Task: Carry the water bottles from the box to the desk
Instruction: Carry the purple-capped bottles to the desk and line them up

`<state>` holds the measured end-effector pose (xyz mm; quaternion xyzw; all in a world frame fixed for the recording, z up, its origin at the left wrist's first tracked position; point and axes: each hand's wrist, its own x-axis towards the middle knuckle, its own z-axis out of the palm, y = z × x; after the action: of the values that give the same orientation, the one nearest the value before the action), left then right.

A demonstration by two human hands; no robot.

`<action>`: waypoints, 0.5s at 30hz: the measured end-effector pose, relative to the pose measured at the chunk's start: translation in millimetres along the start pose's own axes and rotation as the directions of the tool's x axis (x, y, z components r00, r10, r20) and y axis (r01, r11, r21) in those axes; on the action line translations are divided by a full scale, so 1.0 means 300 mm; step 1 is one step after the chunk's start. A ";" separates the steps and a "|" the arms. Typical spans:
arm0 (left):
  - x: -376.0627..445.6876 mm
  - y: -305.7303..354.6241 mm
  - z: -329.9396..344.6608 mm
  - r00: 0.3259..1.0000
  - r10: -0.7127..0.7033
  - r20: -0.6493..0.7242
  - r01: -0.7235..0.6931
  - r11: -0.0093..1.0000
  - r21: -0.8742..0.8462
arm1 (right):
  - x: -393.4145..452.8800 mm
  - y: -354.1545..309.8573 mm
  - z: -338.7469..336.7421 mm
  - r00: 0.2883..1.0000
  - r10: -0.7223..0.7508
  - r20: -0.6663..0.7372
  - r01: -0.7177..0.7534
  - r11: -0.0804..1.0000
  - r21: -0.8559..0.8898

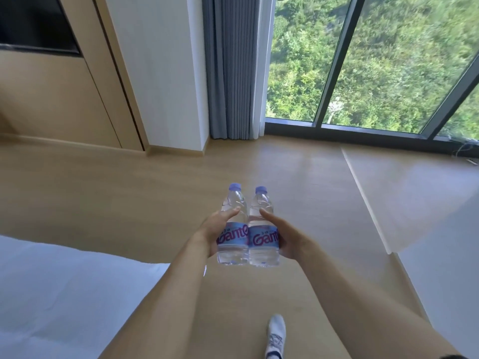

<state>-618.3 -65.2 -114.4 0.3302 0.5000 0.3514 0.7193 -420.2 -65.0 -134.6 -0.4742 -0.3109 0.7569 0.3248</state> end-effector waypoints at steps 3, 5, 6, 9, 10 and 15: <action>0.134 0.074 -0.038 0.999 -0.018 -0.040 0.018 1.000 -0.002 | 0.167 -0.087 -0.032 0.999 0.020 0.039 -0.019 0.999 -0.034; 0.233 0.129 -0.056 0.997 -0.026 -0.075 0.026 1.000 -0.002 | 0.287 -0.156 -0.058 0.997 0.043 0.067 -0.039 0.998 -0.057; 0.284 0.157 -0.062 0.995 -0.026 -0.098 0.026 1.000 -0.004 | 0.348 -0.195 -0.072 0.996 0.053 0.079 -0.048 0.997 -0.066; 0.421 0.257 -0.062 0.985 -0.034 -0.171 0.029 0.999 -0.031 | 0.510 -0.333 -0.106 0.992 0.090 0.094 -0.081 0.992 -0.094; 0.464 0.292 -0.059 0.981 -0.031 -0.189 0.025 0.999 -0.032 | 0.558 -0.379 -0.118 0.989 0.105 0.103 -0.094 0.990 -0.105; 0.648 0.466 -0.059 0.957 0.014 -0.289 -0.019 1.000 -0.017 | 0.790 -0.594 -0.168 0.974 0.172 0.146 -0.147 0.975 -0.164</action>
<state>-610.5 174.2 -98.7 0.2726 0.5936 0.4067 0.6386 -419.1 235.8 -136.1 -0.4590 -0.3535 0.7902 0.1998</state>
